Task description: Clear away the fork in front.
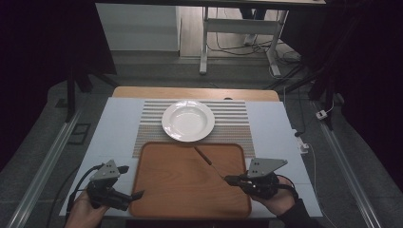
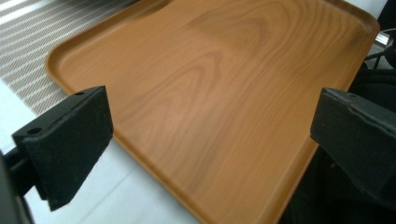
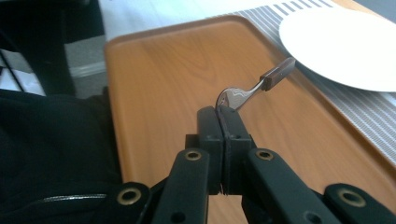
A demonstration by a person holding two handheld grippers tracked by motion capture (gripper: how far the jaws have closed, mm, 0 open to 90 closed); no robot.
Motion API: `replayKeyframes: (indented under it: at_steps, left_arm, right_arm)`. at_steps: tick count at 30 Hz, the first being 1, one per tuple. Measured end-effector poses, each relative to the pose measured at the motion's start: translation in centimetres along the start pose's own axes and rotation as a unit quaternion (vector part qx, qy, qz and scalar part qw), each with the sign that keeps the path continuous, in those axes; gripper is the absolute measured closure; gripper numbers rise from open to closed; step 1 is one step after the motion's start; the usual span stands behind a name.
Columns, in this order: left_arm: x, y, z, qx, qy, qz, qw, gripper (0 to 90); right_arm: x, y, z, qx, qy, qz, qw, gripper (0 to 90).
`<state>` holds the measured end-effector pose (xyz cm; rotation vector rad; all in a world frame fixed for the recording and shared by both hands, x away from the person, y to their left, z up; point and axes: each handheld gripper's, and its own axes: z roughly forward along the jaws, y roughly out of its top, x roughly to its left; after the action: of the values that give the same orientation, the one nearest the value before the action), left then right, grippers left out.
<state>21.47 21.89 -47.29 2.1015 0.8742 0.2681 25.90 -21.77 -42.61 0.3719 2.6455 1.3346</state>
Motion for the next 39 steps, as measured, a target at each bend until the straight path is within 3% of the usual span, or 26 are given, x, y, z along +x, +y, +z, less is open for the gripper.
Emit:
replayKeyframes:
  at_steps: [4,5,10,13,15,19,20,21,25,26,27,28,29,30,31,32,33,35,36,37,38,39]
  left_arm:
    - [0.0,0.7,0.8,0.008,-0.011,0.009,0.9999,0.0]
    - [-0.1,1.3,1.5,0.015,-0.016,0.023,0.9995,0.0]
    - [-0.4,2.4,2.7,0.026,-0.030,0.049,0.9980,0.0]
    - [-1.0,3.8,4.3,0.040,-0.039,0.083,0.9950,0.0]
    - [-1.1,4.1,4.6,0.040,-0.044,0.088,0.9944,0.0]
    - [-1.6,5.5,6.1,0.043,-0.072,0.118,0.9894,0.0]
    - [-1.6,5.5,6.1,0.043,-0.072,0.118,0.9894,0.0]
    - [-1.9,6.0,6.7,0.053,-0.080,0.142,0.9852,0.0]
    - [-2.5,6.9,7.9,0.065,-0.099,0.176,0.9772,0.0]
    - [-2.5,6.9,7.9,0.065,-0.099,0.176,0.9772,0.0]
    - [-2.8,7.1,8.3,0.068,-0.104,0.187,0.9744,0.0]
    - [-3.2,7.5,8.8,0.071,-0.113,0.208,0.9689,0.8]
    - [-3.4,7.6,9.0,0.073,-0.117,0.220,0.9658,2.0]
    - [-3.4,7.6,9.0,0.073,-0.117,0.220,0.9658,3.5]
    - [-3.5,7.8,9.2,0.076,-0.118,0.232,0.9624,4.6]
    - [-3.8,8.0,9.5,0.080,-0.125,0.251,0.9564,5.9]
    - [-3.9,8.0,9.6,0.080,-0.131,0.263,0.9526,8.8]
    - [-4.1,8.1,9.7,0.081,-0.137,0.281,0.9466,13.0]
    - [-4.1,8.1,9.7,0.081,-0.137,0.281,0.9466,17.1]
    - [-4.1,8.1,9.6,0.081,-0.142,0.290,0.9430,21.9]
    - [-4.2,8.0,9.5,0.079,-0.146,0.307,0.9372,24.9]
    - [-4.2,8.0,9.5,0.078,-0.155,0.313,0.9337,29.3]
  right_arm:
    - [0.2,0.0,-0.1,-0.013,0.022,0.005,0.9997,89.7]
    - [0.3,0.0,-0.1,-0.015,0.027,0.007,0.9995,89.7]
    - [0.6,0.0,-0.2,-0.026,0.057,0.007,0.9980,89.8]
    - [0.7,0.1,-0.2,-0.030,0.075,0.004,0.9967,89.8]
    - [0.8,0.1,-0.1,-0.032,0.087,0.001,0.9957,89.8]
    - [1.0,0.2,0.1,-0.035,0.109,-0.003,0.9934,89.8]
    - [1.1,0.3,0.2,-0.036,0.116,-0.002,0.9926,89.8]
    - [1.1,0.3,0.2,-0.037,0.123,-0.003,0.9917,89.7]
    - [1.4,0.5,0.5,-0.038,0.145,-0.006,0.9887,89.8]
    - [1.4,0.5,0.5,-0.038,0.145,-0.006,0.9887,89.8]
    - [1.5,0.6,0.6,-0.038,0.159,-0.009,0.9865,89.8]
    - [1.6,0.7,0.7,-0.039,0.165,-0.010,0.9855,89.8]
    - [1.7,0.7,0.8,-0.037,0.172,-0.013,0.9843,89.8]
    - [1.7,0.7,0.8,-0.037,0.172,-0.013,0.9843,89.8]
    - [1.8,0.8,0.9,-0.037,0.183,-0.016,0.9823,89.8]
    - [1.8,0.8,1.0,-0.037,0.188,-0.017,0.9814,89.8]
    - [1.8,0.8,1.0,-0.035,0.191,-0.019,0.9808,89.7]
    - [1.8,0.8,1.0,-0.032,0.198,-0.023,0.9794,89.8]
    - [1.8,0.8,1.0,-0.032,0.198,-0.023,0.9794,89.8]
    - [1.9,0.8,1.1,-0.027,0.204,-0.028,0.9783,89.8]
    - [1.9,0.8,1.2,-0.025,0.207,-0.030,0.9776,89.8]
    - [1.9,0.8,1.2,-0.023,0.211,-0.033,0.9767,89.8]
